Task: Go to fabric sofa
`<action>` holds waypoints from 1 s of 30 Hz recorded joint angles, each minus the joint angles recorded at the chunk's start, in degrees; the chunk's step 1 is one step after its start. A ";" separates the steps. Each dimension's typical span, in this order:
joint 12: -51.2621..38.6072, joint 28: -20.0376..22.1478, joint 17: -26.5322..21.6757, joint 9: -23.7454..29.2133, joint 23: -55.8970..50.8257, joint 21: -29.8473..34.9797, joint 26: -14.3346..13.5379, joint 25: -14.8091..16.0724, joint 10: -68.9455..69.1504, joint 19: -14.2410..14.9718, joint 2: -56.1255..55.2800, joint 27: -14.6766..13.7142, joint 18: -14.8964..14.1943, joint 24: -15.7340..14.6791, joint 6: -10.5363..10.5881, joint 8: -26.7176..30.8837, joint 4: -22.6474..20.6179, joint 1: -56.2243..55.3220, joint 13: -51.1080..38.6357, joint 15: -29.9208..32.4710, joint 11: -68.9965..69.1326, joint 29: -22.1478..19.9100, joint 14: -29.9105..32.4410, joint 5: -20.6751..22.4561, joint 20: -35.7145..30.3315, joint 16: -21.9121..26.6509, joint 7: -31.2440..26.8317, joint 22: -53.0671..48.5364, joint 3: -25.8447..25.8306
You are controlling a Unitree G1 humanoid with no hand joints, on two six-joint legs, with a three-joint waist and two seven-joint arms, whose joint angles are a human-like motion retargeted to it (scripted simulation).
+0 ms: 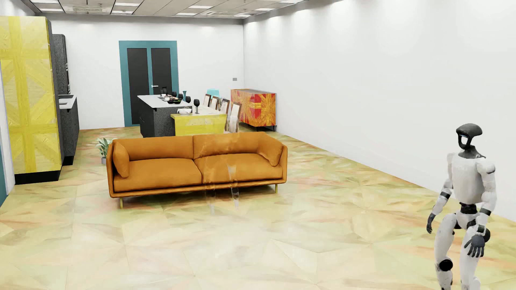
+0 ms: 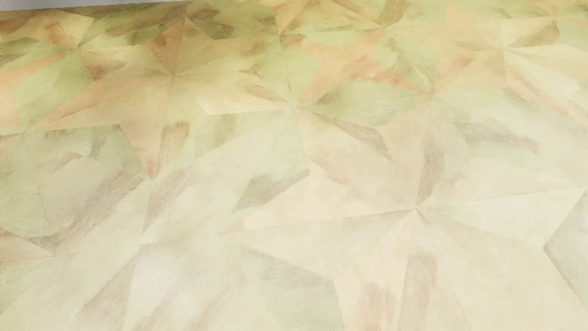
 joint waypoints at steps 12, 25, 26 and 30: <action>-0.80 1.06 -2.95 0.08 -1.05 1.32 -1.89 1.16 2.25 1.19 -2.39 0.23 -0.14 -3.19 0.59 4.23 1.29 2.01 -1.13 -7.44 7.23 -0.35 -8.03 -0.23 0.43 -0.92 5.23 -7.49 1.42; -4.31 -1.73 -7.04 1.01 -14.37 -10.79 -5.76 -2.46 -3.22 -10.00 -39.22 -3.47 -10.96 -1.95 -0.47 -10.71 7.24 14.65 10.29 -5.52 27.77 -3.42 -8.27 -17.76 -8.06 2.83 26.49 -12.43 -2.43; -3.42 -0.13 -7.46 1.07 -17.55 -12.44 -5.84 -4.19 -2.76 -9.67 -40.65 -4.45 -10.96 -4.06 -0.51 -9.84 7.43 16.14 11.34 -4.23 26.78 -3.67 -6.00 -16.30 -5.71 3.12 26.75 -13.85 -2.92; 7.88 7.21 -3.22 1.20 -23.86 -12.52 -3.79 -11.75 21.60 -13.01 -33.53 -8.00 0.28 -7.82 0.73 -8.17 22.67 12.17 6.25 -8.96 28.09 -3.76 21.88 -1.73 4.58 4.98 25.91 -18.18 -2.33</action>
